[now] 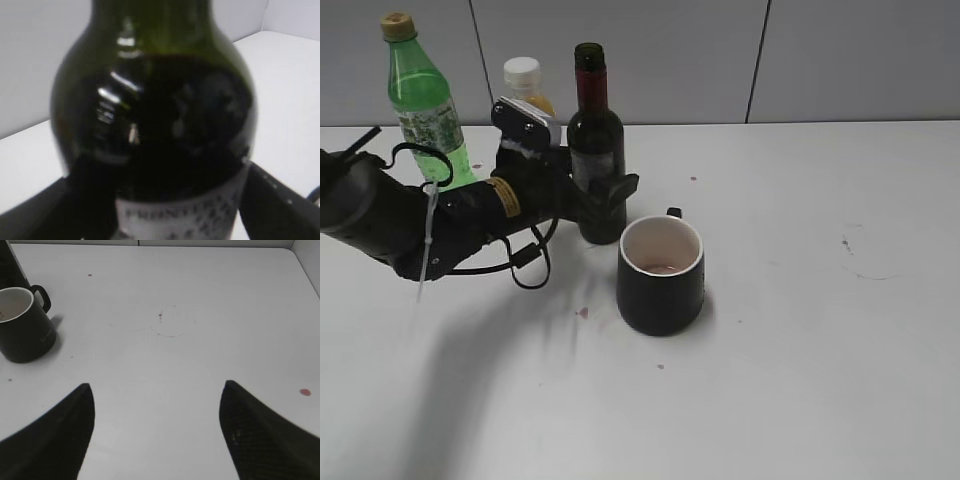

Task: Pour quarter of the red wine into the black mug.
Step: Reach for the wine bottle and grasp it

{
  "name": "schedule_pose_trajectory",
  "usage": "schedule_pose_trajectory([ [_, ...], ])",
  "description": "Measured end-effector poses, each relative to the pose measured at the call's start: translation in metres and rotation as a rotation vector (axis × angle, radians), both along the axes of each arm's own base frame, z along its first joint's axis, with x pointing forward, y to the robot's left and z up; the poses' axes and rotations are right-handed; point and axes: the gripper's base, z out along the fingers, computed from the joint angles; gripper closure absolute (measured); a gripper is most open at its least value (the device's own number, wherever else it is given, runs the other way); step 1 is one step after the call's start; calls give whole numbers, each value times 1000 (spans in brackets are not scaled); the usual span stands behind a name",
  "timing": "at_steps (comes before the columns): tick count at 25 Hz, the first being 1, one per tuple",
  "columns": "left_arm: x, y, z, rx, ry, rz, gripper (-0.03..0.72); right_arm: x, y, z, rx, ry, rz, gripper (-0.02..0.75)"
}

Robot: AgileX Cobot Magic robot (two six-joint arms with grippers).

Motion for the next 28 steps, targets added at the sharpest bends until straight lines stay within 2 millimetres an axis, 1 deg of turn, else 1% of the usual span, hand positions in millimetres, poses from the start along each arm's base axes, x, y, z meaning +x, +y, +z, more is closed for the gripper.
schedule_pose_trajectory([
  [12, 24, -12, -8, -49, -7, 6, 48, 0, 0, 0, 1, 0, 0, 147],
  [16, 25, -13, -8, -52, -4, 7, 93, 0, 0, 0, 1, 0, 0, 147],
  [19, 24, -14, -9, -50, -1, 4, 151, 0, 0, 0, 1, 0, 0, 147],
  [28, 24, -14, -9, -49, -1, 4, 152, 0, 0, 0, 0, 0, 0, 147],
])
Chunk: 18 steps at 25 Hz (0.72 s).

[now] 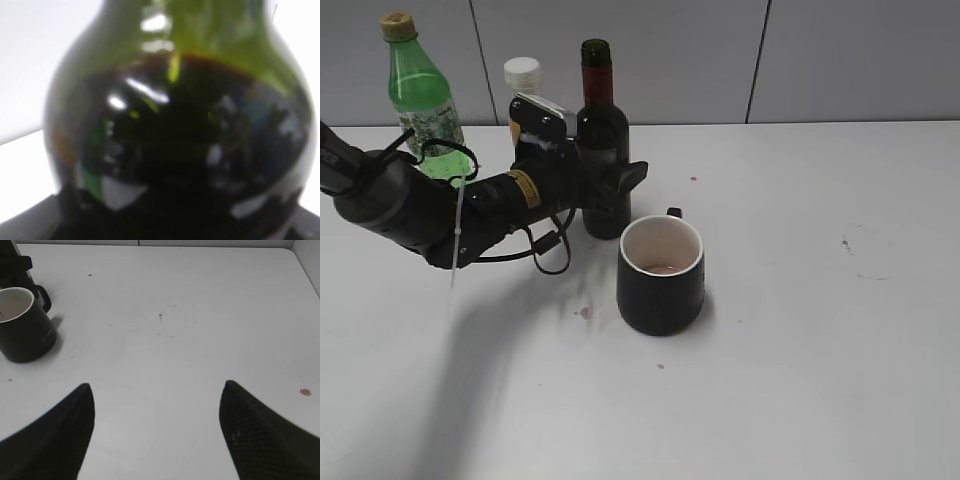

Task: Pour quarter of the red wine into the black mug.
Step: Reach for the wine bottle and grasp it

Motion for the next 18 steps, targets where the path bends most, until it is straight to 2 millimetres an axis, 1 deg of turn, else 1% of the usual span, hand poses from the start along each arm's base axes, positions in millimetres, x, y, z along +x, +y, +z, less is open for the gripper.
schedule_pose_trajectory([
  [8, -1, 0, 2, 4, 2, 1, 152, 0, 0, 0, 0, 0, 0, 147],
  [18, -17, 9, 14, 15, 24, 19, 152, 0, 0, 0, 0, 0, 0, 147],
])
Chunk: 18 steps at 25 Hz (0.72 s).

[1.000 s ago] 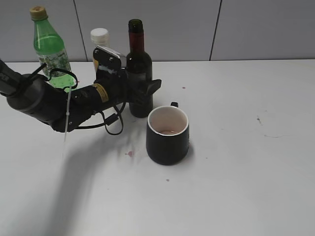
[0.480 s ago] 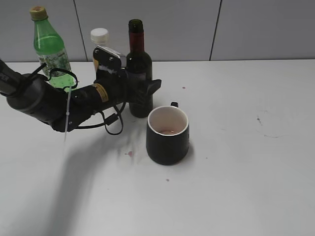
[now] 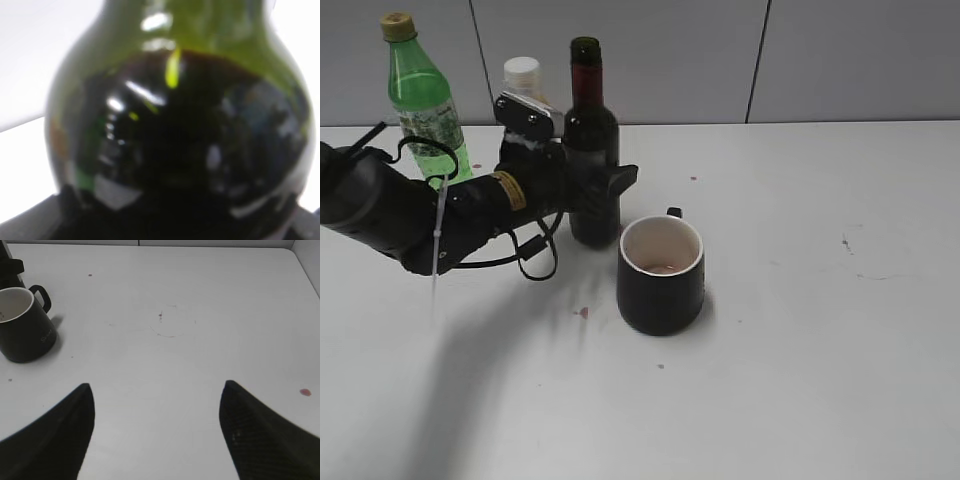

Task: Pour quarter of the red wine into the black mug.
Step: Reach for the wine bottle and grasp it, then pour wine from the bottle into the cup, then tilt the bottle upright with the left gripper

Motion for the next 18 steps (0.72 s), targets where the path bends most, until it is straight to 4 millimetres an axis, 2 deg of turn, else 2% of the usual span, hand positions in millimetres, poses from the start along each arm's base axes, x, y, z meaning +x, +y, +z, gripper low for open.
schedule_pose_trajectory([
  [8, -18, 14, 20, -101, -83, 82, 152, 0, 0, 0, 0, 0, 0, 147],
  [13, -39, 26, 26, -51, -85, 103, 152, 0, 0, 0, 0, 0, 0, 147],
  [18, -62, 45, 34, -21, -76, 199, 152, 0, 0, 0, 0, 0, 0, 147],
])
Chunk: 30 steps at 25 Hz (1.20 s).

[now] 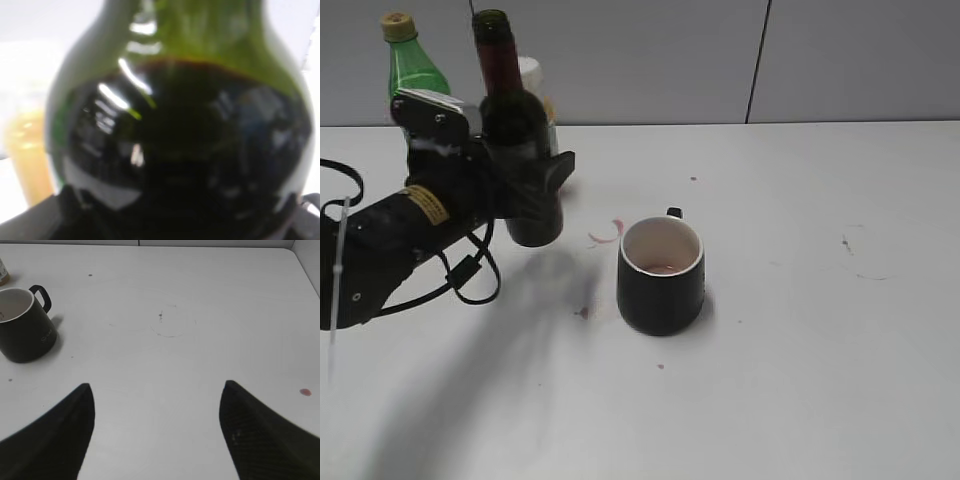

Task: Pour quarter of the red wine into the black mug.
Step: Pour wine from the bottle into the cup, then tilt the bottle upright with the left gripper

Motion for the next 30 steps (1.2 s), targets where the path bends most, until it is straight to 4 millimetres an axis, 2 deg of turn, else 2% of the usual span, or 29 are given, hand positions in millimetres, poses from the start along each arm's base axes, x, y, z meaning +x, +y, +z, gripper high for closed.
schedule_pose_trajectory([
  [7, -34, 17, 12, 19, 18, 170, 152, 0, 0, 0, 0, 0, 0, 147],
  [10, -50, 14, 14, 34, 30, 222, 152, 0, 0, 0, 0, 0, 0, 147],
  [16, -77, -8, 10, 94, 62, 258, 152, 0, 0, 0, 0, 0, 0, 147],
  [22, -92, -20, 7, 118, 93, 285, 152, 0, 0, 0, 0, 0, 0, 147],
  [30, -95, -15, 6, 252, 109, 398, 152, 0, 0, 0, 0, 0, 0, 147],
])
